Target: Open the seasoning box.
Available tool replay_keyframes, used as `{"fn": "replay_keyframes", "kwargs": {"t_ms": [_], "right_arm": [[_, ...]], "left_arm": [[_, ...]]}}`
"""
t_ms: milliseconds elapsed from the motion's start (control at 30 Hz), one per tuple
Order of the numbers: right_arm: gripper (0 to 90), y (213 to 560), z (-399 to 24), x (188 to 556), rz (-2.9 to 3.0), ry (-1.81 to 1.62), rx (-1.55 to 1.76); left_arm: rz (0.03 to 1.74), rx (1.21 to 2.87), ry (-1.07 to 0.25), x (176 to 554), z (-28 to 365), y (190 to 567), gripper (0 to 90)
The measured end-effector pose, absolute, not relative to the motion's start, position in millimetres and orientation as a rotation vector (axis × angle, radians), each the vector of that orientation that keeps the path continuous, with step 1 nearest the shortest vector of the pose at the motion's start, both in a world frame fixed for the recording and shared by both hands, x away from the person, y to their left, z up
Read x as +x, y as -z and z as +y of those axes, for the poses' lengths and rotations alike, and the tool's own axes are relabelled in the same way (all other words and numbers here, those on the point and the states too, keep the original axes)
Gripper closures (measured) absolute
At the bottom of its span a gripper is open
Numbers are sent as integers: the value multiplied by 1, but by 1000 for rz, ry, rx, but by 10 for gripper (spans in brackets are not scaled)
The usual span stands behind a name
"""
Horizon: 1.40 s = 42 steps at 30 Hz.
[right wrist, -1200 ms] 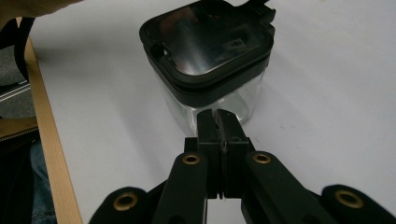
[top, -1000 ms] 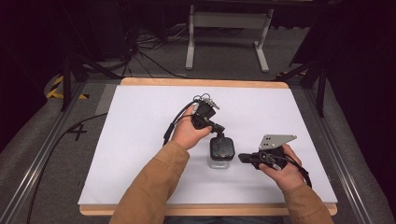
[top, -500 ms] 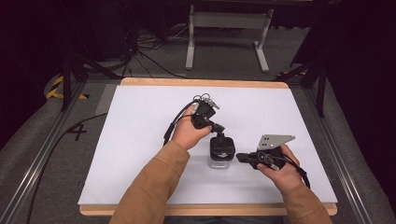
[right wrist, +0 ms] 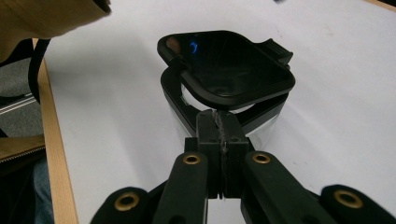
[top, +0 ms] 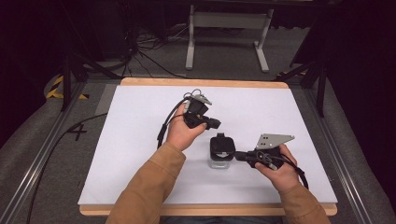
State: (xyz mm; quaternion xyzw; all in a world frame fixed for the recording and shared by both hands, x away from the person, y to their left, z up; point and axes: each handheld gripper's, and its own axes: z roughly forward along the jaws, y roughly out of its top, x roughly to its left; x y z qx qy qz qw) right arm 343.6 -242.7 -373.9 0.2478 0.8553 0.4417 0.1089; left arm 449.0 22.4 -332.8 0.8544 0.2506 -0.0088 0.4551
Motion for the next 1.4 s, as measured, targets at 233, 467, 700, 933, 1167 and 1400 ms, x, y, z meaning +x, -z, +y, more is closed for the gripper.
{"fn": "replay_keyframes", "kwargs": {"t_ms": [233,467,700,933,1167,1400], "right_arm": [[900,373,-243,346,2494,-1326,731],[900,371,-243,348,2469,-1368,748],[900,369,-243,350,2443,-1407,764],[900,364,-244,351,2410,-1445,775],[900,364,-241,352,2409,-1445,775],[900,364,-241,352,2409,-1444,776]], "left_arm": [[627,2030,-94,399,55,315,873],[599,2021,-93,363,67,324,896],[547,2106,-61,351,50,347,896],[534,2167,-25,354,28,365,896],[525,2213,33,368,15,373,896],[525,2219,16,367,15,371,897]]}}
